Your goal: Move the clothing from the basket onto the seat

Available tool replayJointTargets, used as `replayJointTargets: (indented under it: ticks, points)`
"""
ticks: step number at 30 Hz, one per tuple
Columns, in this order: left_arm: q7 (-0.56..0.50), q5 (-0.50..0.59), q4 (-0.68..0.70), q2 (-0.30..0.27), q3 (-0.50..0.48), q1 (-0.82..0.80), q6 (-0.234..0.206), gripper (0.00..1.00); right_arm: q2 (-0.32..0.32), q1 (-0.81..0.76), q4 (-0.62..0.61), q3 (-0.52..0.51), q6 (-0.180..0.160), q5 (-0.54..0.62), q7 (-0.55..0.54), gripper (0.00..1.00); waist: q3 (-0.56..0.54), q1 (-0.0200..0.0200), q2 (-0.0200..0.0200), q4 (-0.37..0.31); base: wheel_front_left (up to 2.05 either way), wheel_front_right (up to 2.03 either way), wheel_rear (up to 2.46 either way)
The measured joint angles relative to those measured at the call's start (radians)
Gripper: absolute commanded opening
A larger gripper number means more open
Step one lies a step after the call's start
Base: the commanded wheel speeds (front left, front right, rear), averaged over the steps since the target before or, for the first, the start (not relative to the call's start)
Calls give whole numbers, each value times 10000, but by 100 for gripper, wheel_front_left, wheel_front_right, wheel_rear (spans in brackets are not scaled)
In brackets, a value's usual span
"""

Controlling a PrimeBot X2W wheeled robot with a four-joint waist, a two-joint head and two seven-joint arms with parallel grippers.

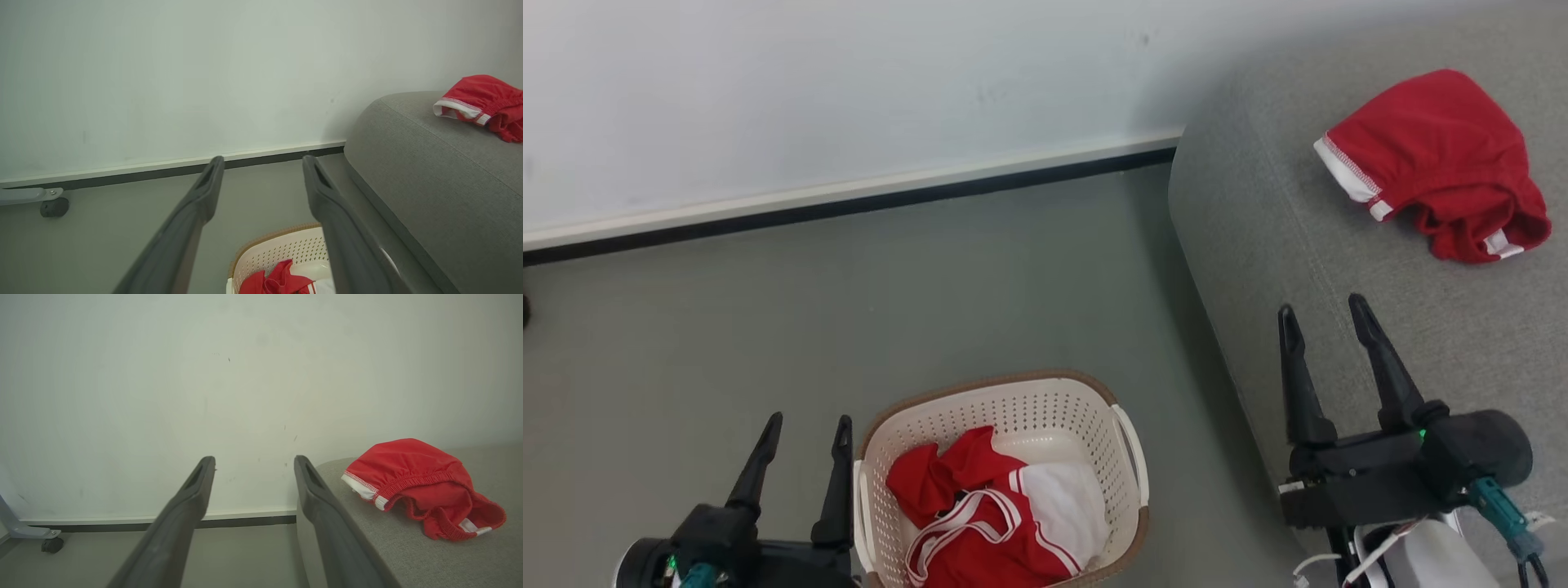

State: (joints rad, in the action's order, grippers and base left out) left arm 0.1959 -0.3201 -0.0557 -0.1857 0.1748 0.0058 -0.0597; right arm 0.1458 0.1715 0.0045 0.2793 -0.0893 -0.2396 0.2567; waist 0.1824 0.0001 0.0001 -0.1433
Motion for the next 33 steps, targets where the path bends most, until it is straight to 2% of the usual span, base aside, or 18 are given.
replayJointTargets:
  ticks: [15, 33]
  points:
    - [-903, 775, -1756, 148, 1239, -1939, 522, 100, -17, 2159, -583, -119, 82, 307, 2, 100, 2132, 2, 1, -426, 0, 0, 0]
    - [-1582, 1450, -3873, 316, 1747, -3992, 683, 100, -343, 4381, -673, -372, 205, 372, 4, 100, 4802, 1, 1, -1125, 0, 0, 0]
